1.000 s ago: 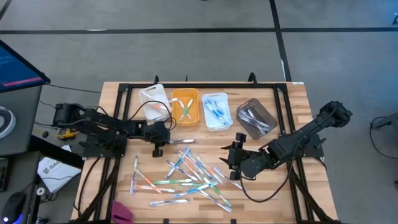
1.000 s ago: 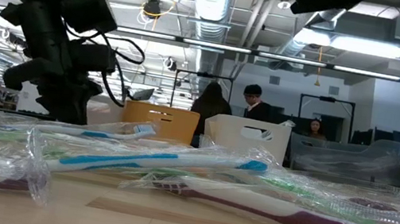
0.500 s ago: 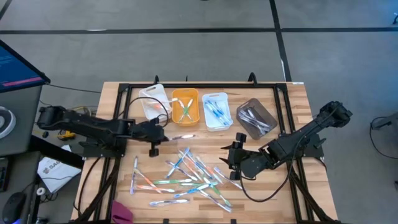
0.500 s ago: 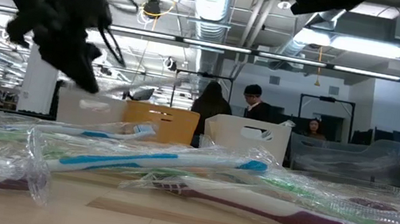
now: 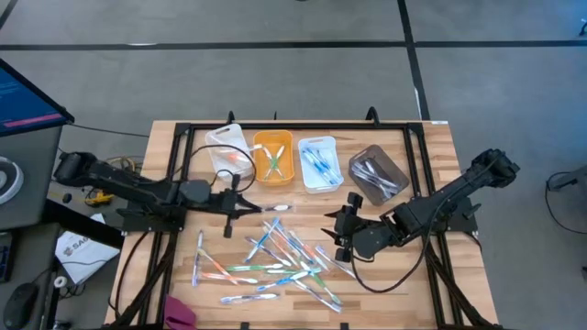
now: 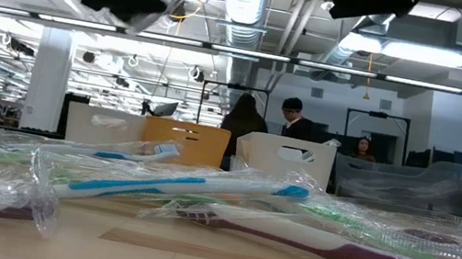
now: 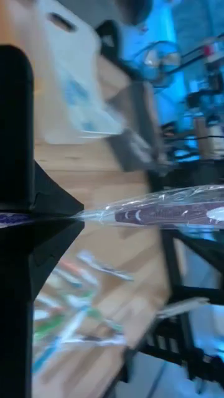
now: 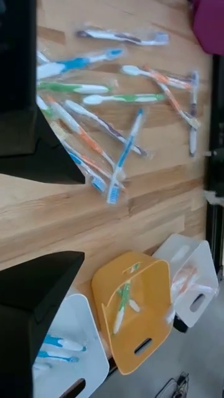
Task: Pick & Place Toothbrushes
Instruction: Put the white violet toothbrush into the black transparent bin
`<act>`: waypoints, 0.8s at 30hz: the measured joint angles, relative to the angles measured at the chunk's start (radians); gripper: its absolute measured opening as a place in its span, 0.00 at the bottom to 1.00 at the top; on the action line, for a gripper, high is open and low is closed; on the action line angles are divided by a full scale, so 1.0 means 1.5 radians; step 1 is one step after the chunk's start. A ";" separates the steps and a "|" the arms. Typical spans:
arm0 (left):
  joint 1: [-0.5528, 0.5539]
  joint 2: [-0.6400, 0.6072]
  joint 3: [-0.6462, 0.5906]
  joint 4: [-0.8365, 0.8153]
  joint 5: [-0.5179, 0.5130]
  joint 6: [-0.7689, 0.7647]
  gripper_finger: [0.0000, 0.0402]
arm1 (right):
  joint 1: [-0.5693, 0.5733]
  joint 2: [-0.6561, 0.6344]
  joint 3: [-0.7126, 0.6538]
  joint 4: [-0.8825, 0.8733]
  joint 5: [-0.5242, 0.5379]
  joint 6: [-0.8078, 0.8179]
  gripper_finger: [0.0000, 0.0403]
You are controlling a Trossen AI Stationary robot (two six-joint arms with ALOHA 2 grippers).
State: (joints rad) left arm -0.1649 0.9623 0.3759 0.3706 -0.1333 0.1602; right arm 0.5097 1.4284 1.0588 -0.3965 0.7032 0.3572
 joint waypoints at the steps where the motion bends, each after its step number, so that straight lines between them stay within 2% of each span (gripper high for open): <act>1: 0.000 0.017 0.000 0.031 0.001 0.009 0.01 | -0.005 0.000 0.000 0.006 0.000 0.000 0.45; 7: 0.000 0.150 0.000 0.206 0.007 0.050 0.01 | -0.031 0.000 0.000 0.081 0.000 0.005 0.45; 12: 0.000 0.239 0.007 0.333 0.009 0.082 0.01 | -0.033 0.000 0.000 0.095 0.000 -0.002 0.44; 16: 0.000 0.294 0.046 0.344 0.011 0.083 0.01 | -0.037 0.000 0.000 0.110 0.000 -0.048 0.44; 24: 0.000 0.377 0.118 0.343 0.011 0.100 0.01 | -0.036 0.000 0.000 0.113 0.000 -0.053 0.44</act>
State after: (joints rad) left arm -0.1642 1.5284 0.5522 0.8856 -0.1169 0.3103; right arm 0.4553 1.4284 1.0588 -0.2268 0.7033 0.2776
